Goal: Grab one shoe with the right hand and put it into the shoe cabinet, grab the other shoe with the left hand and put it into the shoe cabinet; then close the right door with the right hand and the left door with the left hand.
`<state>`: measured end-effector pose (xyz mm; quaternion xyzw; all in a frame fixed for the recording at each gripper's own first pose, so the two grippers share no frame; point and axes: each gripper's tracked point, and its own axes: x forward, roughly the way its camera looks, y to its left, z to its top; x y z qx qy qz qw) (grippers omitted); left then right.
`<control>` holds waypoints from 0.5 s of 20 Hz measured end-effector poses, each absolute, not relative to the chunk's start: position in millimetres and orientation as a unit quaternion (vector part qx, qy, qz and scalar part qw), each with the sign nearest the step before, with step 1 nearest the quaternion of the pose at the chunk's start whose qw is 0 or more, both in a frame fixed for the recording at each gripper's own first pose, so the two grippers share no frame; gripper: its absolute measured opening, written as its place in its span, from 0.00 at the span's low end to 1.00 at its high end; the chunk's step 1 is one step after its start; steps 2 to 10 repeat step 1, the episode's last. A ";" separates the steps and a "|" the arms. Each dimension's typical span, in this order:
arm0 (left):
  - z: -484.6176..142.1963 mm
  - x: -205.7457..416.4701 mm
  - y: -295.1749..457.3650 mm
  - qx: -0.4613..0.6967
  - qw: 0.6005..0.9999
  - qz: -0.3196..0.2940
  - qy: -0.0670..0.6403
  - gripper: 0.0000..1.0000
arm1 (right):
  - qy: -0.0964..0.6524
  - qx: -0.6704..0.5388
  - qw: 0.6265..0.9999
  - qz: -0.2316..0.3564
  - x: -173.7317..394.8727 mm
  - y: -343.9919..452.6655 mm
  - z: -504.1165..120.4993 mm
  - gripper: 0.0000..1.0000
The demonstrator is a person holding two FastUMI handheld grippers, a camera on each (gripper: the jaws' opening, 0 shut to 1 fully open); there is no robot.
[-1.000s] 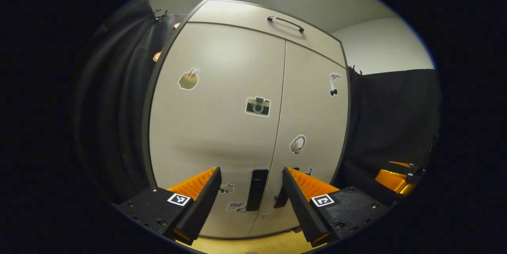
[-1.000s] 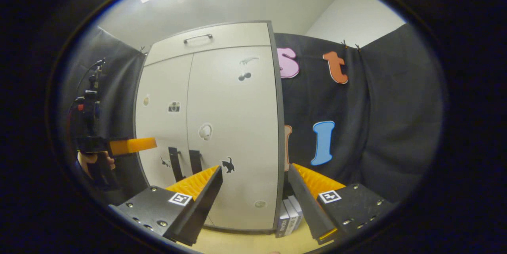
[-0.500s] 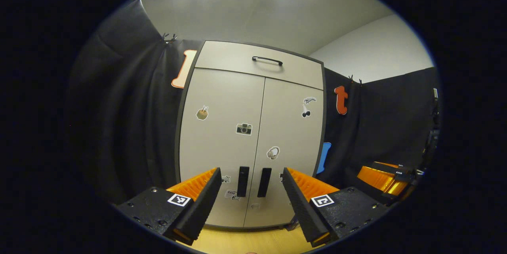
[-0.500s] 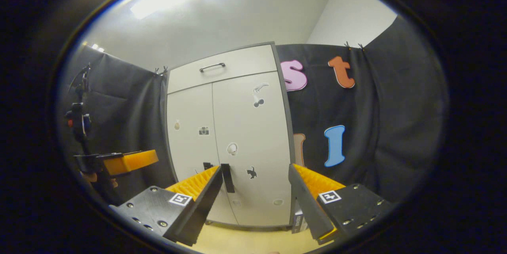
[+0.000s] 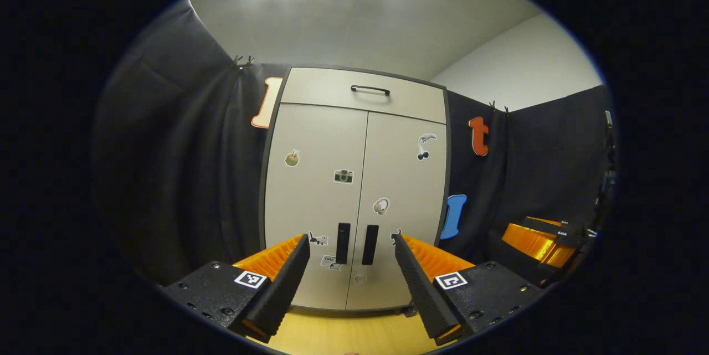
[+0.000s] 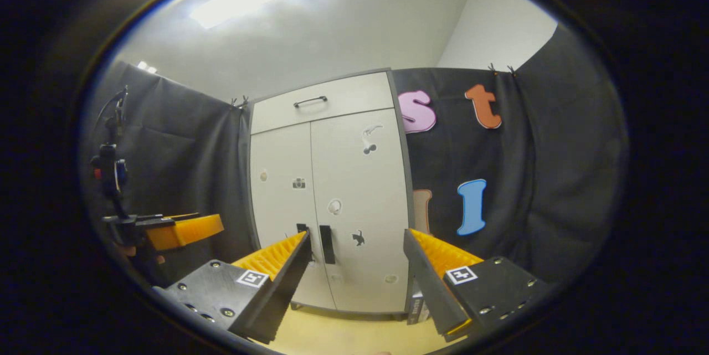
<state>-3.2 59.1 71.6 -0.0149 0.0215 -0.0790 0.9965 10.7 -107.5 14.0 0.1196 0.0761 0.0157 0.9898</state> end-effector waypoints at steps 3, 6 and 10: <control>73.1 3.8 59.3 -0.015 0.996 -0.083 0.019 0.95 | 0.075 0.121 0.990 0.012 14.3 -107.3 14.3 1.00; 73.1 3.8 59.3 -0.015 0.996 -0.083 0.019 0.95 | 0.075 0.121 0.990 0.012 14.3 -107.3 14.3 1.00; 73.1 3.8 59.3 -0.015 0.996 -0.083 0.019 0.95 | 0.075 0.121 0.990 0.012 14.3 -107.3 14.3 1.00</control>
